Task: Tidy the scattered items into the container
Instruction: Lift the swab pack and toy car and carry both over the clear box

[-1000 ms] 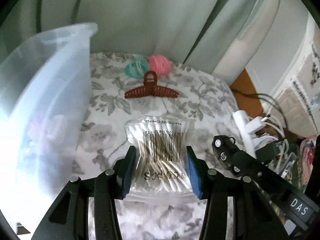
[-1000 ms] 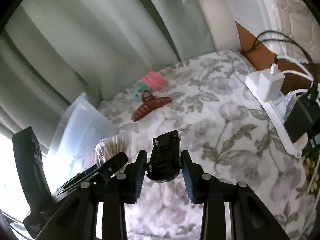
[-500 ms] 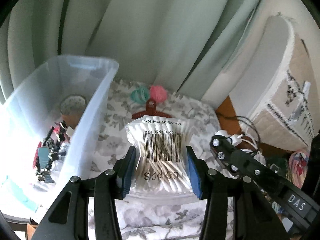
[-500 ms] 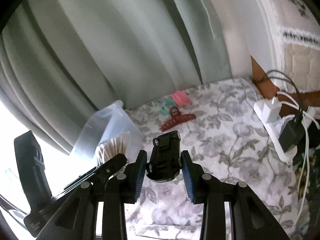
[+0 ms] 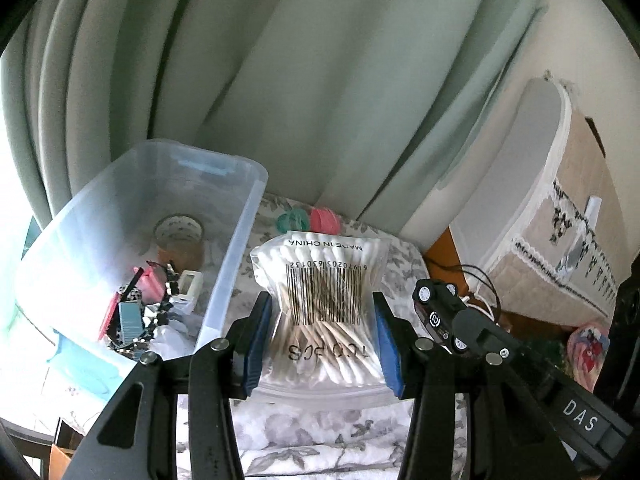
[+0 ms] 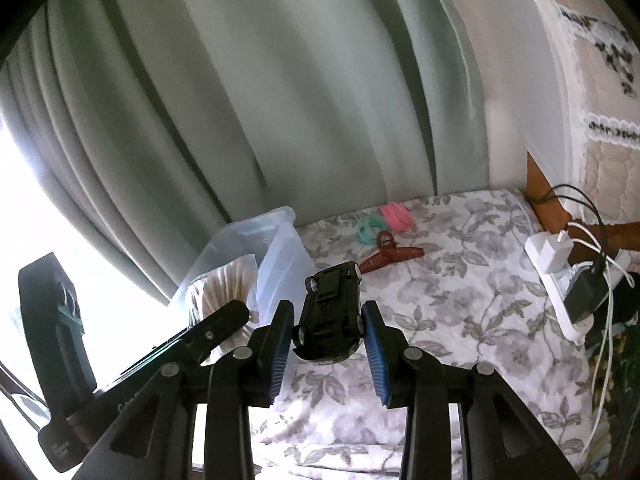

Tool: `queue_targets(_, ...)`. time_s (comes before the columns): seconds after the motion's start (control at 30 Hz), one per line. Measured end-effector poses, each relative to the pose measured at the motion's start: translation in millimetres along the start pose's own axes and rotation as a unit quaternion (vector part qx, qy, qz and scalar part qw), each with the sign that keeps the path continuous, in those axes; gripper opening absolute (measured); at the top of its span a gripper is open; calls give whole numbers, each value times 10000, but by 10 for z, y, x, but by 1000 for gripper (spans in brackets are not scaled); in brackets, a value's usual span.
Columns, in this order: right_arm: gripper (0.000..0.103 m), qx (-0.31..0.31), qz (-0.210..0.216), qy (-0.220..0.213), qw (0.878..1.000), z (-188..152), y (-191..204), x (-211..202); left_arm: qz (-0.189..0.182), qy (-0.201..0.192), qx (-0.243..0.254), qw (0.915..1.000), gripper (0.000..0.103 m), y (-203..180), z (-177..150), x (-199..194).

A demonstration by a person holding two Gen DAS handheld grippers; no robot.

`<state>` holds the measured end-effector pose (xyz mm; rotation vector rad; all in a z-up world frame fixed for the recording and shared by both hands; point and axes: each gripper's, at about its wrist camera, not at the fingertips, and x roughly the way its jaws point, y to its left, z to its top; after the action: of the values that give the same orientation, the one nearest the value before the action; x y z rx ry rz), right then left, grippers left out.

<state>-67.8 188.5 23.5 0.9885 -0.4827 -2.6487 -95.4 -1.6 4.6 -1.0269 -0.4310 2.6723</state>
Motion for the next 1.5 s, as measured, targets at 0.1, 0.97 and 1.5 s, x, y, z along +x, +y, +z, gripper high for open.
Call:
queue_targets(0.1,38,-94,20,-22,10000,-2,92,-21,-7,-106,-60,9999,49,70,25,-114)
queue_targets(0.97,38,-892,154,95,9958,21,853,244,171,-520,-718,9959,49,769,115,-514)
queue_targets(1.5,38,-1260,265,310,9912,-28,1274,484,281,-628,-1135,9912,49,1216,73,-684)
